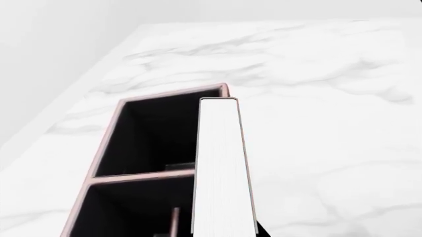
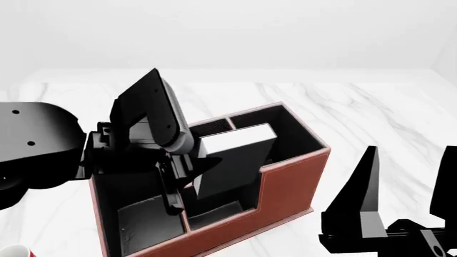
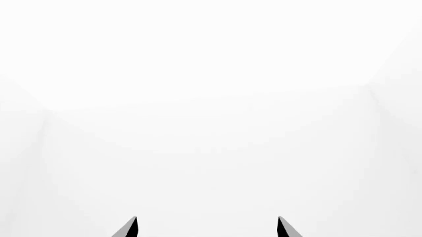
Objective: Pick up the book and place it in the back compartment of the caddy.
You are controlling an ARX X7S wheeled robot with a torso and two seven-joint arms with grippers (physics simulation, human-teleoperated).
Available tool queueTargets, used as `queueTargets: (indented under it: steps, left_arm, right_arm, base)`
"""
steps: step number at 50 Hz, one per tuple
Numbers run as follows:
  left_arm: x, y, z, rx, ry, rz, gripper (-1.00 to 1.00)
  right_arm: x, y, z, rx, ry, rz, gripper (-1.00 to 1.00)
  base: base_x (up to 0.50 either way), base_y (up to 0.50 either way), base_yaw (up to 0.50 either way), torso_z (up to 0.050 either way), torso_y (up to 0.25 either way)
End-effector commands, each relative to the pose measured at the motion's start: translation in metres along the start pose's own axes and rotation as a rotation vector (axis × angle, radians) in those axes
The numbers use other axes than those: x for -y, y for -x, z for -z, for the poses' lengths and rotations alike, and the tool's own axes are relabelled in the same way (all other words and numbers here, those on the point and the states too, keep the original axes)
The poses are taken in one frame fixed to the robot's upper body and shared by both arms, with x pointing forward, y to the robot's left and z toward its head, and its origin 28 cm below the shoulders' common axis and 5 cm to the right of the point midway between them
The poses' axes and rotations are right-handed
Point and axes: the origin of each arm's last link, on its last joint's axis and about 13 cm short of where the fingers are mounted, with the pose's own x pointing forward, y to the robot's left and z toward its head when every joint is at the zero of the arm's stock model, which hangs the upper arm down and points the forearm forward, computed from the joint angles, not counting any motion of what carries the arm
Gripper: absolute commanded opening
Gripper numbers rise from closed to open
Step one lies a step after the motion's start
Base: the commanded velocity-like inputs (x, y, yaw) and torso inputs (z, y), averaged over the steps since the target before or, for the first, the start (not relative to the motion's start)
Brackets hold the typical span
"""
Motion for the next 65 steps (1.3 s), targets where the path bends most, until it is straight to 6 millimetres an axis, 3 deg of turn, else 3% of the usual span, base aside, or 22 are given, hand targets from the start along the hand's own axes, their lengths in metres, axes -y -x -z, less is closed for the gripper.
queueTargets:
  steps: [1,24,38,65]
  left_arm:
    - [-0.005,0.002,-0.005,0.067,-0.019,-0.036,-1.00]
    - [-0.006,-0.004,0.008,0.113,0.094,-0.012,-1.00]
    - [-0.009,0.006,0.013,0.077,0.125,-0.048,-1.00]
    - [-0.006,-0.004,0.023,0.096,0.142,-0.015,-1.00]
  right_arm:
    - [0.001,-0.001,0.001,0.012,0.021,-0.004,1.00]
    - [0.001,-0.001,0.002,0.008,0.022,-0.005,1.00]
    - [0.000,0.000,0.004,0.004,0.021,-0.008,1.00]
    - [0.000,0.000,0.004,0.003,0.019,-0.011,1.00]
  base:
    - [0.00,0.00,0.00,0.000,0.010]
    - [0.00,0.00,0.00,0.000,0.001]
    - [0.00,0.00,0.00,0.001,0.001]
    - [0.00,0.00,0.00,0.000,0.001]
